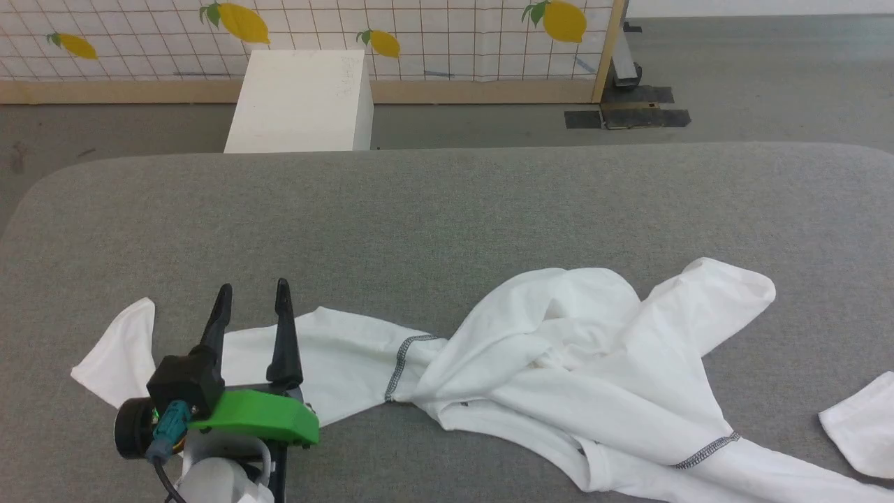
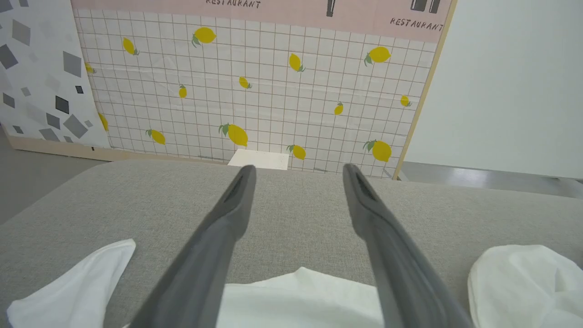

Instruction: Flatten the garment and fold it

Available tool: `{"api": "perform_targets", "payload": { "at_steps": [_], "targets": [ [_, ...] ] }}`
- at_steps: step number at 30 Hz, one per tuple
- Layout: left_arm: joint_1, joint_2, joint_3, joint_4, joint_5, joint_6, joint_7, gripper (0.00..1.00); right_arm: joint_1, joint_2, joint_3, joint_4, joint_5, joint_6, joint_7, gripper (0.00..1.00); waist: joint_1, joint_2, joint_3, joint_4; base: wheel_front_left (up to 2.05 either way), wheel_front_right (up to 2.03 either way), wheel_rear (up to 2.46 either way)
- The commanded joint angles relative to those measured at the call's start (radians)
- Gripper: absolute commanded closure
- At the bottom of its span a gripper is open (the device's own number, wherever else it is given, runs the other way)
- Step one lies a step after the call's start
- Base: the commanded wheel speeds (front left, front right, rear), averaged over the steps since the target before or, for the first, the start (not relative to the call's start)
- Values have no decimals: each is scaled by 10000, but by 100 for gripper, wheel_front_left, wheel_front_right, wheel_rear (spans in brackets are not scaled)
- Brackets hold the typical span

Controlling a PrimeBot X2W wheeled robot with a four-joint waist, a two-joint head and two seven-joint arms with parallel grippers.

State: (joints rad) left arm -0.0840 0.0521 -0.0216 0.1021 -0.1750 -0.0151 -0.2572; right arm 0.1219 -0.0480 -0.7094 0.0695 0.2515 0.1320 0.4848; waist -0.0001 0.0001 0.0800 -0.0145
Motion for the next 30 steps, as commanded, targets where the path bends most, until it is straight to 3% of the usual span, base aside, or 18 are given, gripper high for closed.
{"api": "perform_targets", "payload": {
  "at_steps": [1,6,9,13,18,26,27,28,29,30],
  "targets": [
    [123,-18,4,76,-92,65,-45,0,-286,-24,91,13,15,-13,-352,0,1,-1,-10,-9,0,0,0],
    [117,-18,26,165,-141,74,-45,0,-1104,-23,602,-732,-52,-13,-1505,0,1,-1,19,-34,0,0,0],
    [59,-18,12,138,-126,92,-45,0,-1619,-23,1512,-1403,-288,-13,-1524,0,1,-1,103,-9,0,0,0],
    [-88,-18,-58,108,-111,69,-45,0,-2157,-23,3137,-1591,-575,-13,-608,0,1,-1,289,119,0,0,0],
    [-274,-18,-127,62,-138,33,-45,0,-2796,-23,5219,-783,-1591,-13,1602,0,1,-1,685,386,0,0,0],
    [-492,-18,-265,84,-280,62,-45,0,-3773,-209,6214,1330,-2257,-13,2728,0,1,-1,1244,812,0,0,0],
    [-530,-18,-282,95,-289,55,-45,0,-3905,-212,6221,1585,-2286,-13,2754,5,1,-1,1292,870,0,0,0],
    [-565,-18,-297,102,-292,48,-45,0,-4033,-211,6255,1743,-2278,-13,2717,71,1,-1,1340,918,0,0,0],
    [-612,-18,-324,113,-301,39,-45,0,-4210,-216,6313,1901,-2240,-13,2602,100,1,-1,1381,986,0,0,0],
    [-648,-18,-351,128,-309,31,-45,0,-4357,-247,6379,2017,-2238,-13,2508,100,1,-1,1408,1044,0,0,0]
  ]
}}
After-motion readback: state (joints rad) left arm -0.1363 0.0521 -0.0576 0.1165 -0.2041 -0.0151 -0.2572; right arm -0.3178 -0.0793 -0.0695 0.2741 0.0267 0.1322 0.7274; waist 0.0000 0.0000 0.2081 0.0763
